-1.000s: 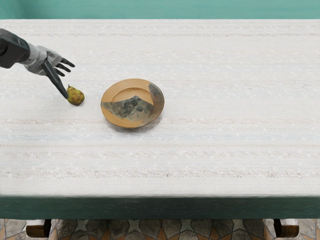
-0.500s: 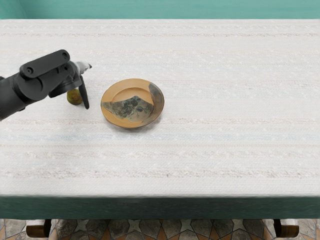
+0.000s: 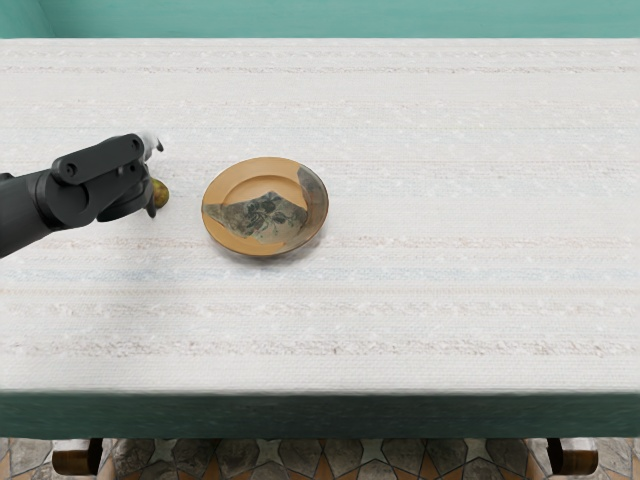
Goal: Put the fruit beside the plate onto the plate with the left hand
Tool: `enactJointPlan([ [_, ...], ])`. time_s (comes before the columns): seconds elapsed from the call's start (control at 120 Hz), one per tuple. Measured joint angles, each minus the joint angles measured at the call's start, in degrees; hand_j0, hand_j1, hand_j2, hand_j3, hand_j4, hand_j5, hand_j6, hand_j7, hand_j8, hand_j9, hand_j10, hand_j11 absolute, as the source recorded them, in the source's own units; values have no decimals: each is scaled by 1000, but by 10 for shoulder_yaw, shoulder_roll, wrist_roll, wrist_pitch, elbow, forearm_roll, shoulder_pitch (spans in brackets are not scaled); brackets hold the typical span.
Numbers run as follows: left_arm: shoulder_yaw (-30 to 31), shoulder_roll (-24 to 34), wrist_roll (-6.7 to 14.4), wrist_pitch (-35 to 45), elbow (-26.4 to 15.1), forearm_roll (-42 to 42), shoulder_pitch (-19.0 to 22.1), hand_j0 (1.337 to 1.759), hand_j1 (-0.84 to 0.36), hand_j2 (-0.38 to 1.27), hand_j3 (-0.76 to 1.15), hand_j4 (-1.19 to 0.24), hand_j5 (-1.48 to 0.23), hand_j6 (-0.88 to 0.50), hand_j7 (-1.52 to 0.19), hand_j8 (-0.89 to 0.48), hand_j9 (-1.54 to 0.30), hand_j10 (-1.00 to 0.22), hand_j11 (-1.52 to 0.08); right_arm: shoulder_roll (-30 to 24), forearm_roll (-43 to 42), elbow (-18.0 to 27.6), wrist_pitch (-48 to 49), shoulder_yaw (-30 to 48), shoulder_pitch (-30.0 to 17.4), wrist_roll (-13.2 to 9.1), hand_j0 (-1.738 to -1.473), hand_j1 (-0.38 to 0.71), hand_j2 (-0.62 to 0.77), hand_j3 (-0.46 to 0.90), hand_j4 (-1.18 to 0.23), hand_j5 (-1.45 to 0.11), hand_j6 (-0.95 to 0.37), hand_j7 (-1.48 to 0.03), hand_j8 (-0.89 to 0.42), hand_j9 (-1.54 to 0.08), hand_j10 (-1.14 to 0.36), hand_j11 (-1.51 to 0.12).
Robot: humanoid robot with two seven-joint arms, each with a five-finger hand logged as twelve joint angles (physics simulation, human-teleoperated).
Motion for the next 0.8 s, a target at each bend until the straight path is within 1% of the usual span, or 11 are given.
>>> enactJointPlan([
  [0.225,2,0,0,31,-1,0,7,1658,-39,97,0,-337,-439,-338,-438,-338,-438,-338,-438,0,0,0,0,0,0,0,-1658,-349,0,0,0,0,0,0,0,0,0,0],
  [0.442,2,0,1,33,-1,-1,9,1658,-139,107,0,-413,-543,-414,-542,-415,-541,-414,-541,0,0,0,0,0,0,0,-1658,-349,0,0,0,0,0,0,0,0,0,0],
  [0.692,2,-2,4,31,-2,-2,11,1657,-225,103,0,-479,-635,-480,-634,-481,-633,-481,-632,0,0,0,0,0,0,0,-1658,-349,0,0,0,0,0,0,0,0,0,0],
  [0.8,2,-2,6,29,-2,-4,11,1657,-249,129,0,-509,-666,-497,-668,-509,-667,-509,-667,0,0,0,0,0,0,0,-1658,-349,0,0,0,0,0,0,0,0,0,0],
])
